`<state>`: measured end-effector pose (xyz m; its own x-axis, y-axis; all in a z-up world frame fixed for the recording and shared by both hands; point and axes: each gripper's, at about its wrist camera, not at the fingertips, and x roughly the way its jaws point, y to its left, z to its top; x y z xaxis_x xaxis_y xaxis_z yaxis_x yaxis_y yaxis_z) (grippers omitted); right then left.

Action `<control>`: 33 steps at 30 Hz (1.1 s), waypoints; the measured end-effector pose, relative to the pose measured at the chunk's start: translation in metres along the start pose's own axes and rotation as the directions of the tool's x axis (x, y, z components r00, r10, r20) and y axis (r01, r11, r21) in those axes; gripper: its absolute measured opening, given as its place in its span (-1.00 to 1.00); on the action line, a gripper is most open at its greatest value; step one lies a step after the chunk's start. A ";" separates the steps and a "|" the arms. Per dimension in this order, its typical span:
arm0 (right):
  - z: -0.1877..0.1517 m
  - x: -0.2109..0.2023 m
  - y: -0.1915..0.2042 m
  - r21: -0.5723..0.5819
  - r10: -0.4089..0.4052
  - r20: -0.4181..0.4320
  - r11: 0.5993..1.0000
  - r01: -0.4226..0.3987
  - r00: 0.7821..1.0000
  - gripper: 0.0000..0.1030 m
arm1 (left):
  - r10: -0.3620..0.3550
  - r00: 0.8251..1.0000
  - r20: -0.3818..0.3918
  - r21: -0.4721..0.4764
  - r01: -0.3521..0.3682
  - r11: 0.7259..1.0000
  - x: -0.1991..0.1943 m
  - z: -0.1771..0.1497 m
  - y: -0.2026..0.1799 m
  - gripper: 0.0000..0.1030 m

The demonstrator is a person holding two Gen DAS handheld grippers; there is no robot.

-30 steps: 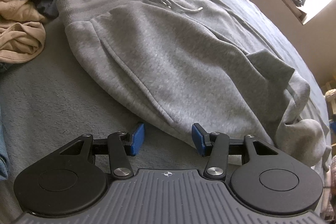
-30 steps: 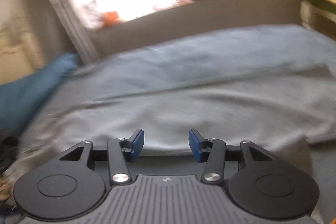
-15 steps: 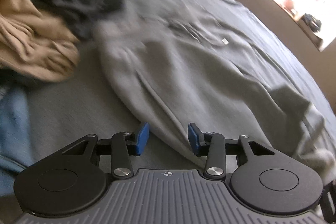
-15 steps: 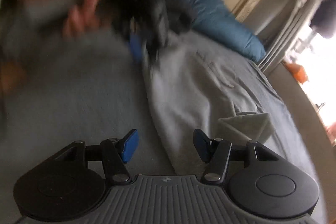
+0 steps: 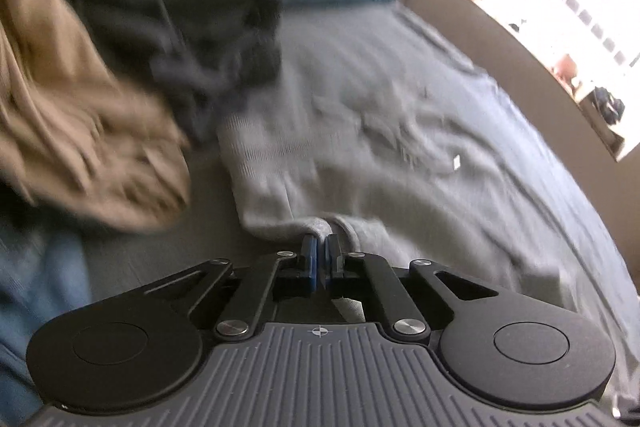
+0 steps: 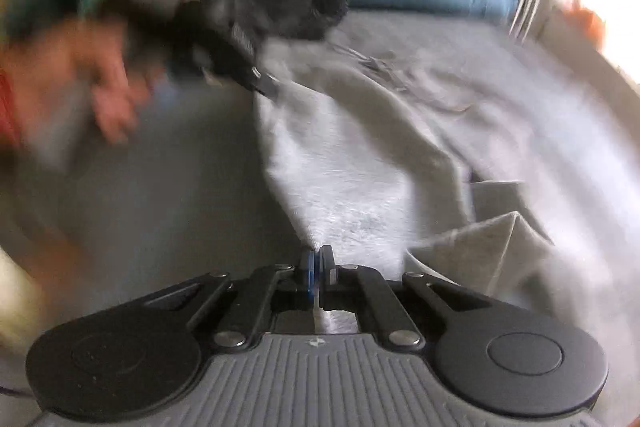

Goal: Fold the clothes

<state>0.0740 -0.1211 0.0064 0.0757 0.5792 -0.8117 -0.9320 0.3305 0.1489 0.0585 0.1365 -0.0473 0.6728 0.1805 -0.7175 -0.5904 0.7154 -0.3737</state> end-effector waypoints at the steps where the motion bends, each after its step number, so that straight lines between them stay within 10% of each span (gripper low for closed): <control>1: 0.005 0.001 -0.006 0.063 0.068 -0.009 0.996 -0.068 0.998 -0.99 | 0.010 1.000 0.015 0.007 -0.010 1.000 -0.003 0.004 0.000 -0.97; 11: -0.034 0.077 -0.013 0.237 0.210 -0.177 0.957 -0.166 0.961 -0.98 | 0.058 0.981 -0.183 -0.046 -0.067 0.997 0.020 -0.015 0.024 -0.93; 17: -0.039 0.071 -0.021 0.268 0.223 -0.160 0.947 -0.175 0.962 -0.98 | 0.024 0.993 -0.118 -0.184 -0.045 0.982 0.023 0.007 0.033 -0.28; 26: -0.039 0.069 -0.011 0.230 0.206 -0.157 0.959 -0.167 0.966 -0.98 | 0.230 0.970 -0.084 -0.115 -0.239 0.964 0.077 0.037 0.017 -0.01; 33: -0.042 0.060 -0.011 0.218 0.212 -0.136 0.959 -0.180 0.968 -0.98 | 0.254 0.965 0.063 -0.012 -0.254 0.967 0.068 0.039 0.004 -0.71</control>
<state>0.0737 -0.1216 -0.0677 -0.1729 0.5295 -0.8305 -0.8303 0.3753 0.4121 0.1187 0.1779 -0.0746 0.5272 0.3989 -0.7503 -0.7473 0.6380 -0.1859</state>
